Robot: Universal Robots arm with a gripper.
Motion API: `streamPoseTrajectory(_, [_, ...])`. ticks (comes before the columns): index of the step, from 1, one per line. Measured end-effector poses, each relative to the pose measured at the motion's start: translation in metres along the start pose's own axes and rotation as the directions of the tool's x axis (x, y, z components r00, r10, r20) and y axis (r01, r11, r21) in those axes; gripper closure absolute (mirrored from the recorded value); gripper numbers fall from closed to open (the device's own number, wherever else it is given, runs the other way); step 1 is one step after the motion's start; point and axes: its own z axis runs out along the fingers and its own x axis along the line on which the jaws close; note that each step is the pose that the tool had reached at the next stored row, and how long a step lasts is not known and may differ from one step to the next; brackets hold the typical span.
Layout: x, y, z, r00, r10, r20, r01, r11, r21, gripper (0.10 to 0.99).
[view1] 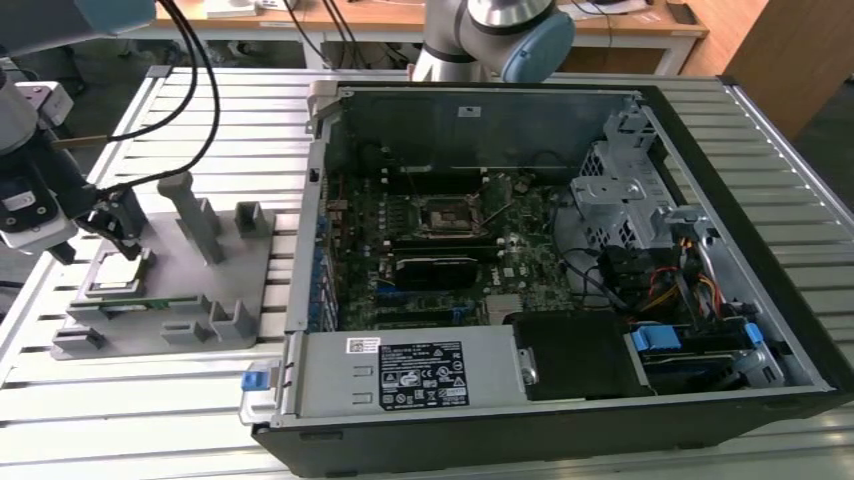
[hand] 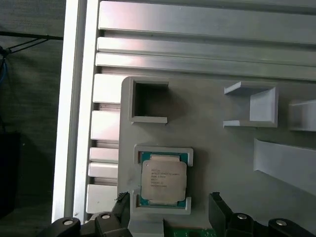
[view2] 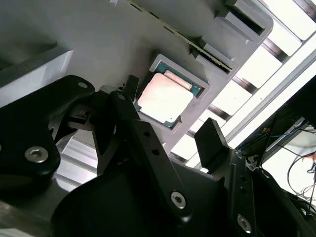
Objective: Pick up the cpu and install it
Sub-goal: 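Pick up the cpu and move it towards the insertion slot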
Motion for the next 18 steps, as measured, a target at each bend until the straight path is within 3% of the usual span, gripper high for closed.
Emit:
streamPoseTrajectory(1, [0.0, 0.0, 0.0018, 1.0, 0.0, -0.0002, 0.0, 1.0, 0.0, 0.353])
streamPoseTrajectory(10, [0.0001, -0.0001, 0.0166, 1.0, 0.001, -0.0001, -0.001, 1.0, 0.001, 0.353])
streamPoseTrajectory(18, [0.0002, 0.0018, 0.0218, 1.0, 0.001, -0.0001, -0.001, 1.0, 0.0, 0.353])
